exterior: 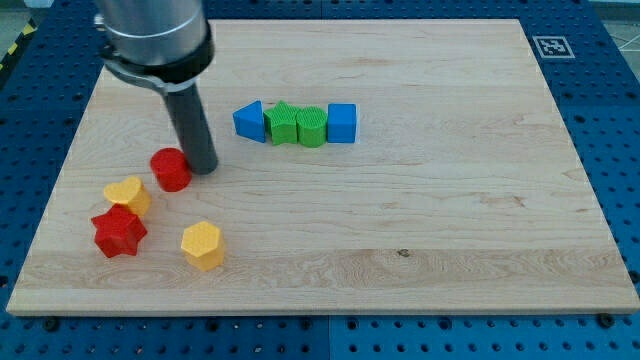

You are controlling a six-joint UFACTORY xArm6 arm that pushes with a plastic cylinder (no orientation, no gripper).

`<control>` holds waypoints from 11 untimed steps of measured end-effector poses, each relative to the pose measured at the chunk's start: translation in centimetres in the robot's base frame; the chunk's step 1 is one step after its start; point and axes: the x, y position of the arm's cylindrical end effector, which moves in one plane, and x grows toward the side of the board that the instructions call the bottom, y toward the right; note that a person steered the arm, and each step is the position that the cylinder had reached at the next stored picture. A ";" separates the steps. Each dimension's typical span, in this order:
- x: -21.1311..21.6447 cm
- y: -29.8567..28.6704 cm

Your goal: Push the yellow hexagon towards right side of the yellow heart

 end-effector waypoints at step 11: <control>9.7 2.4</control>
